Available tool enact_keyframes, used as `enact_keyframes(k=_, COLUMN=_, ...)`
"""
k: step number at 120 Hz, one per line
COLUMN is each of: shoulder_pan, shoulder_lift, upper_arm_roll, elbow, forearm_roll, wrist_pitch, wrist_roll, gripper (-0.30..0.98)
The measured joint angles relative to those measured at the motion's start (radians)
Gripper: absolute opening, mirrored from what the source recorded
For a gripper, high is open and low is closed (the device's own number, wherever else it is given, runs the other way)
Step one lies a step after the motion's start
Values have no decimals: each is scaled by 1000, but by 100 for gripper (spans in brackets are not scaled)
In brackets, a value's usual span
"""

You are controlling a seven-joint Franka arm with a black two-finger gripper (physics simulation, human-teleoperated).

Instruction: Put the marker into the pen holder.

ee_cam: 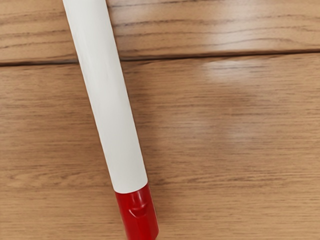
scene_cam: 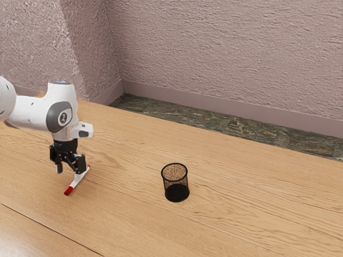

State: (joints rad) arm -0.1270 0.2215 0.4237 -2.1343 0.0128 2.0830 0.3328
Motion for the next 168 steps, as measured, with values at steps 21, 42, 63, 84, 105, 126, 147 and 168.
enact_keyframes(k=21, shoulder_pan=21, shoulder_lift=31, upper_arm_roll=11, elbow=-17, forearm_roll=2, wrist_pitch=48, wrist_roll=-2, gripper=67)
enact_keyframes(k=42, shoulder_pan=21, shoulder_lift=62, upper_arm_roll=12, elbow=-18, forearm_roll=2, wrist_pitch=73, wrist_roll=-3, gripper=66)
enact_keyframes(k=63, shoulder_pan=21, shoulder_lift=86, upper_arm_roll=11, elbow=-18, forearm_roll=-4, wrist_pitch=90, wrist_roll=-5, gripper=65)
enact_keyframes(k=84, shoulder_pan=14, shoulder_lift=92, upper_arm_roll=10, elbow=-17, forearm_roll=-17, wrist_pitch=103, wrist_roll=-6, gripper=56)
enact_keyframes(k=105, shoulder_pan=13, shoulder_lift=94, upper_arm_roll=10, elbow=-17, forearm_roll=-23, wrist_pitch=109, wrist_roll=-8, gripper=35)
enact_keyframes(k=126, shoulder_pan=13, shoulder_lift=104, upper_arm_roll=10, elbow=-17, forearm_roll=-25, wrist_pitch=114, wrist_roll=-9, gripper=21)
enact_keyframes(k=147, shoulder_pan=13, shoulder_lift=105, upper_arm_roll=10, elbow=-17, forearm_roll=-25, wrist_pitch=119, wrist_roll=-9, gripper=8)
enact_keyframes(k=168, shoulder_pan=13, shoulder_lift=106, upper_arm_roll=10, elbow=-17, forearm_roll=-20, wrist_pitch=123, wrist_roll=-14, gripper=-4)
